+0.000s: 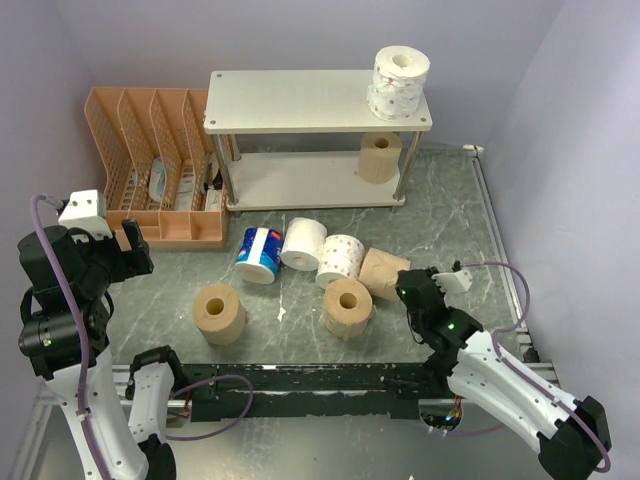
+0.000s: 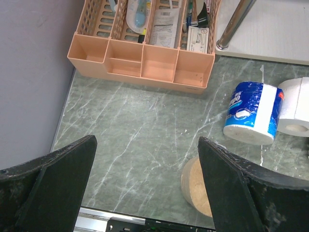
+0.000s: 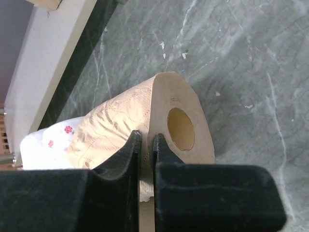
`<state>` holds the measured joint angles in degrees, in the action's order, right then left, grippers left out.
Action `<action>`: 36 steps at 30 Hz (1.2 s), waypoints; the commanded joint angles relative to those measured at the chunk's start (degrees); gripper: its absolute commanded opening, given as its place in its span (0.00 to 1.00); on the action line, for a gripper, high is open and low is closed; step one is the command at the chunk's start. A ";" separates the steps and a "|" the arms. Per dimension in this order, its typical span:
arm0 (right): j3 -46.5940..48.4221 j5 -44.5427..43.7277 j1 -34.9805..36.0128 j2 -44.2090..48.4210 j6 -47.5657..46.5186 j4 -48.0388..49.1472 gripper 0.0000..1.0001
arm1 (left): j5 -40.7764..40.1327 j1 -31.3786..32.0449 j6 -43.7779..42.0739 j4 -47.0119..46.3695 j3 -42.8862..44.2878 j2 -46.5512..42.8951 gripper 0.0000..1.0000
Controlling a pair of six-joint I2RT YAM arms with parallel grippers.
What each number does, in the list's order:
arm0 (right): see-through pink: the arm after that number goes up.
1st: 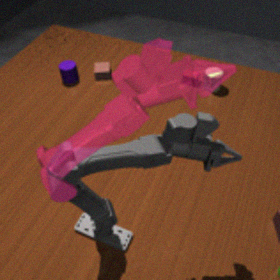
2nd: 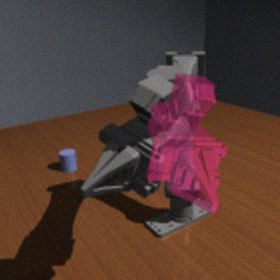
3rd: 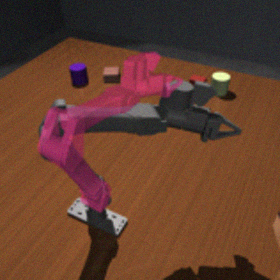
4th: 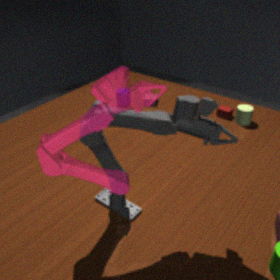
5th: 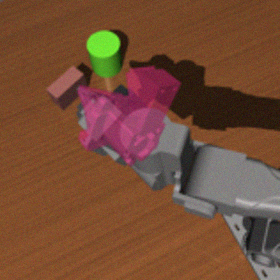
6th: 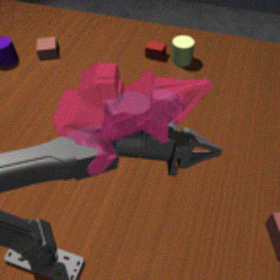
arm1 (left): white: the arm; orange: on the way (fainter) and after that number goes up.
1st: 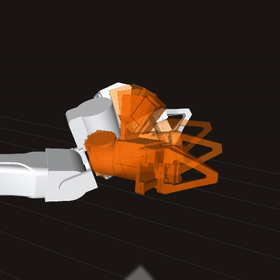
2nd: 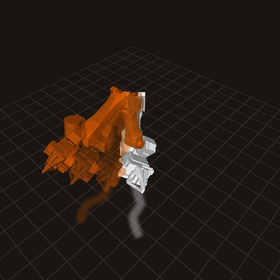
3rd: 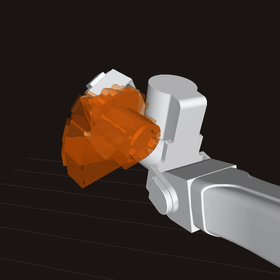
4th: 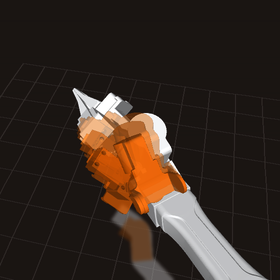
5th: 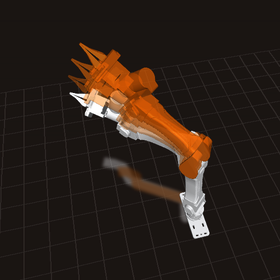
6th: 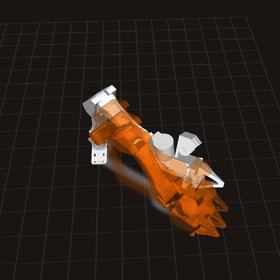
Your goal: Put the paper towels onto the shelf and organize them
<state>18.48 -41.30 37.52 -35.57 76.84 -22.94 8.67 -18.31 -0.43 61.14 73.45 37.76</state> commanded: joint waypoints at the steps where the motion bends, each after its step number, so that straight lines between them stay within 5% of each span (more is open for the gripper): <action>1: -0.35 -2.28 -0.03 -1.71 -2.05 4.65 0.00 | -0.02 -0.52 -0.01 0.03 1.43 -0.75 0.98; 7: 13.13 4.17 0.00 -3.31 -24.38 7.44 0.00 | -0.12 -0.54 -0.01 0.03 1.43 -0.60 0.98; 12: 47.46 8.71 0.22 -29.17 -52.92 -7.77 0.00 | -0.37 -0.52 0.07 0.09 1.43 -0.92 0.98; 17: 65.01 5.20 3.89 -46.86 -69.89 -15.59 0.00 | -2.08 -0.58 -0.06 -0.78 0.49 -2.75 0.98; 24: 68.86 -4.50 9.57 -55.60 -92.82 -0.29 0.00 | -6.60 -0.58 -0.32 -2.27 -1.34 -4.60 0.98; 28: 57.40 -8.93 11.17 -54.88 -110.25 26.63 0.00 | -7.56 -0.54 -1.41 -4.20 -3.45 -5.41 0.98; 36: 45.33 -7.02 11.06 -59.77 -126.97 65.34 0.00 | -10.32 -0.52 -3.49 -6.96 -6.30 -6.03 0.98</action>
<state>67.51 -47.81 48.53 -93.67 -37.50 14.41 0.89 -18.33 -2.13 57.87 68.14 32.84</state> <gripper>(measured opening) 0.050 0.980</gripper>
